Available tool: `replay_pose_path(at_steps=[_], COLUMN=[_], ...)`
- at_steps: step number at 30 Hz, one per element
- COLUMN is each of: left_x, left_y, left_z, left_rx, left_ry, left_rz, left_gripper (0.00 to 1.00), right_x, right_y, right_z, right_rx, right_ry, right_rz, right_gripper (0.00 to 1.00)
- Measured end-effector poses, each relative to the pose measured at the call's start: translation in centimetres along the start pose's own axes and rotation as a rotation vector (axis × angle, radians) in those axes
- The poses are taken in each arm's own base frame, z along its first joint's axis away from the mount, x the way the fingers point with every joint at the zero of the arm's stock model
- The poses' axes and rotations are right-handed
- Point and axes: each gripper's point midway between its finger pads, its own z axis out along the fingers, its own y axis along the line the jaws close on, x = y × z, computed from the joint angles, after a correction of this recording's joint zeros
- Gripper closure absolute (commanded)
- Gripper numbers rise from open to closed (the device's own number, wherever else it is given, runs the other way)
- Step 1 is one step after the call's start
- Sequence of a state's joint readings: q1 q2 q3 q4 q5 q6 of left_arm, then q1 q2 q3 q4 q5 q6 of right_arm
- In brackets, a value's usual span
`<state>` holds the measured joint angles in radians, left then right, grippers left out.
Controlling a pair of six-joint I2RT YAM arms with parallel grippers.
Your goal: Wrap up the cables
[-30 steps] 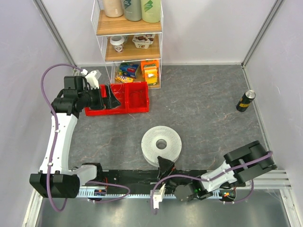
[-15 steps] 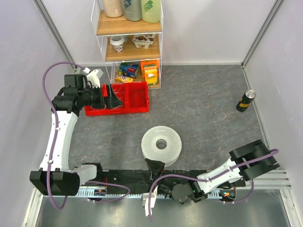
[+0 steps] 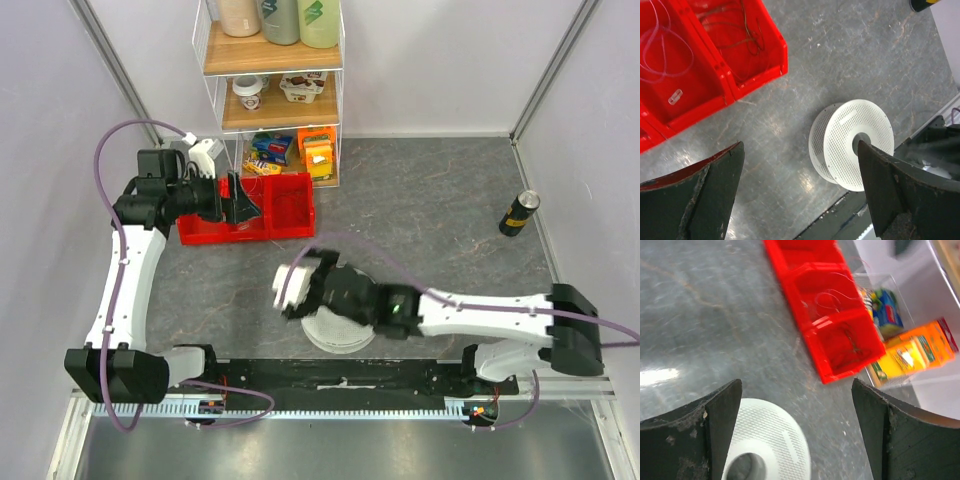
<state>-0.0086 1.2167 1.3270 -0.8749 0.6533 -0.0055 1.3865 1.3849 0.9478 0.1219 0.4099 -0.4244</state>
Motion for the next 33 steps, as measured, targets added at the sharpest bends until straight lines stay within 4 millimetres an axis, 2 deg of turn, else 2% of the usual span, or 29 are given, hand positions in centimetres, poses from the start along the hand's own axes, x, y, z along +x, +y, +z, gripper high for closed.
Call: replay_pose_path(at_steps=[4,8,11,14,16,18,24,28,33], left_x=[-2.4,-4.9,-5.1,-4.3,-3.7,-3.2,-1.3,-2.0,-1.9], left_y=[0.2,0.4,1.2,1.9,2.1,2.2,2.3,3.3,4.6], left_z=[0.4,1.7,3.2,4.7,5.8,7.2,11.7,14.7,18.1], left_rx=[0.018,0.081,0.126,0.155,0.170,0.177,0.186,0.163,0.150], left_ry=[-0.043,-0.058,-0.036,0.005,0.043,0.080,0.185,0.221,0.272], left_rz=[0.083,0.205,0.292,0.362,0.423,0.485,0.647,0.734,0.805], left_gripper=[0.01,0.01,0.03,0.09,0.12,0.17,0.30,0.35,0.36], right_x=[0.9,2.3,3.9,6.1,8.0,9.3,11.6,13.2,13.7], right_y=[-7.9,-14.0,-18.0,-20.8,-21.5,-21.4,-21.4,-21.1,-21.2], right_z=[-1.6,-3.0,-3.1,-2.6,-2.4,-2.2,-1.8,-1.0,-0.3], right_rx=[0.055,0.118,0.149,0.177,0.188,0.182,0.167,0.158,0.146], right_ry=[-0.015,-0.041,-0.034,-0.009,0.025,0.055,0.094,0.125,0.132], right_rz=[0.227,0.392,0.531,0.639,0.698,0.740,0.821,0.860,0.871], right_gripper=[0.02,0.02,0.02,0.02,0.02,0.02,0.02,0.02,0.02])
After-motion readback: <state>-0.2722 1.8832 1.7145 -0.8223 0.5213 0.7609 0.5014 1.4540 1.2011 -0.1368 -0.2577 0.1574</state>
